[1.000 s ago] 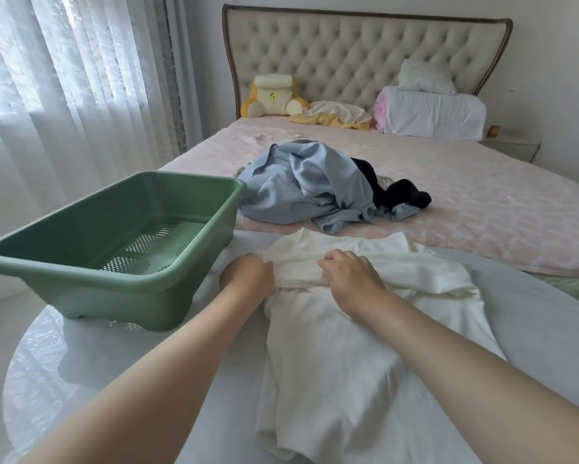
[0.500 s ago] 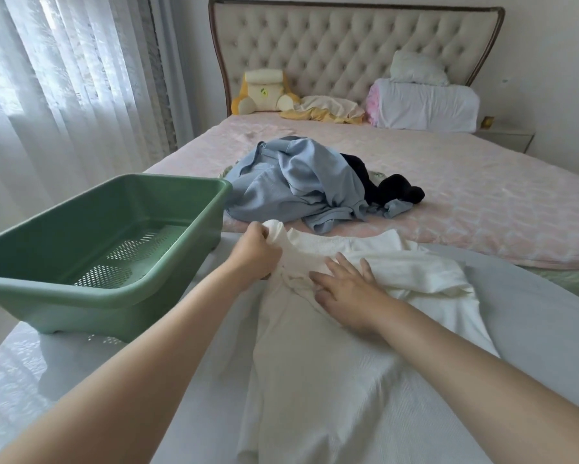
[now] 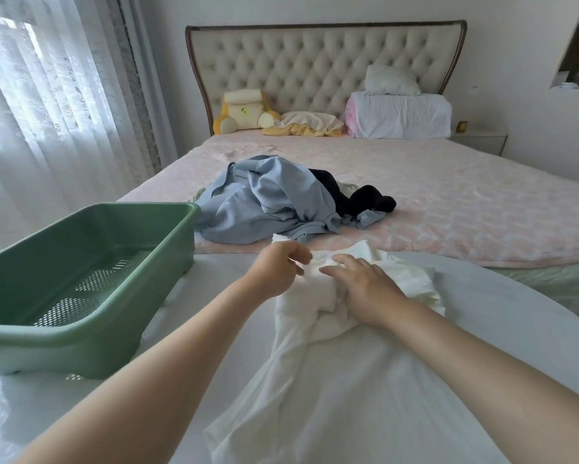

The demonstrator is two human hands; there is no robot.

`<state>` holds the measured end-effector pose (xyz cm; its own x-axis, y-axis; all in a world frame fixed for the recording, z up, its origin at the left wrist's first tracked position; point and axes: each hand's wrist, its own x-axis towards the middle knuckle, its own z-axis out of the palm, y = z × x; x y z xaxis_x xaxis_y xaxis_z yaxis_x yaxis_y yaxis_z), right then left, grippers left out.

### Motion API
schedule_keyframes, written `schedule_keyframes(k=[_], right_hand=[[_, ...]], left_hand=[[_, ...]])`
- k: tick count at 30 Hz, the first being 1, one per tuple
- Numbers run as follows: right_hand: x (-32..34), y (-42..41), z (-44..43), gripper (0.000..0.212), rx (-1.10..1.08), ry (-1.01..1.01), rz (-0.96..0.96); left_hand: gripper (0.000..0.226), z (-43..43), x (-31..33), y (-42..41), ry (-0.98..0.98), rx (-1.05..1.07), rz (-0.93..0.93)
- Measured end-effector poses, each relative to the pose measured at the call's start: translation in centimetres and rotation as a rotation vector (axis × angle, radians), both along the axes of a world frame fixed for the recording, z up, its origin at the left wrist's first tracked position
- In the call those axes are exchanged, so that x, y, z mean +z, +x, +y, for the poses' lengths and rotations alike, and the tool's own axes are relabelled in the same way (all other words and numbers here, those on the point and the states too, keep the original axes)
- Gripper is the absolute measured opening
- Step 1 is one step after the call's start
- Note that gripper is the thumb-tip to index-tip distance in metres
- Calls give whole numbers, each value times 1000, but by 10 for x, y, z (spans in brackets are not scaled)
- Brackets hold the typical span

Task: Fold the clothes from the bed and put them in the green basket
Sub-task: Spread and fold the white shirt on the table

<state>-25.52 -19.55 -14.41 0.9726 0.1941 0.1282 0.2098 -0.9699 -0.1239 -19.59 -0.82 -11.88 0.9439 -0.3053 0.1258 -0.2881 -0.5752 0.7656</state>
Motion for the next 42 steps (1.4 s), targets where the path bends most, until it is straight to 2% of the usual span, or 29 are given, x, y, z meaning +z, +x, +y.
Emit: schedule_keyframes(k=[2,4,6,9,11,13,17,19,20,22,23,25,27,29,30,33,35,39,42], right_hand=[[-1,8,2,52,-31,179,35],[-3,18,10,45,-125,345,38],[-8,25,19,51,-251,417,27],[-16,30,28,66,-353,360,32],[-18,33,26,58,-326,353,24],[-15,35,23,47,-277,470,-45],[3,33,9,39,-227,663,-355],[5,31,-4,39,-264,605,-368],[4,30,-10,40,-303,523,-286],[-2,25,-14,42,-386,234,-68],[-6,23,-14,43,-409,96,-35],[-9,22,-12,48,-356,-12,-159],[-7,26,-9,51,-170,3,-315],[-8,32,-4,46,-16,64,-271],[-10,33,-1,45,0,91,-188],[-24,31,-2,58,-59,59,108],[-28,27,-7,65,-47,30,163],[-29,24,-9,70,-40,14,164],[-31,22,-5,72,-64,-38,157]], left_hand=[[36,10,-4,6,143,84,-181],[18,17,-16,12,277,55,-219],[34,19,-30,13,371,-19,-160],[55,16,-43,11,362,-65,-180],[65,15,-47,12,362,-88,-221],[72,15,-48,12,367,-88,-256],[80,9,-38,14,331,-28,-426],[88,4,-33,15,401,-110,-350],[91,1,-32,15,485,-185,-270],[94,-4,-32,16,670,-321,-96],[91,-6,-33,17,718,-349,-25],[71,-12,-33,22,693,-318,0],[43,-19,-32,28,566,-214,-128],[33,-25,-35,33,490,-145,-292],[38,-27,-38,36,494,-157,-313],[58,-28,-50,44,613,-240,-82],[62,-26,-54,48,643,-253,-11],[57,-27,-50,44,749,-257,-114],[34,-23,-45,35,759,-218,-184]])
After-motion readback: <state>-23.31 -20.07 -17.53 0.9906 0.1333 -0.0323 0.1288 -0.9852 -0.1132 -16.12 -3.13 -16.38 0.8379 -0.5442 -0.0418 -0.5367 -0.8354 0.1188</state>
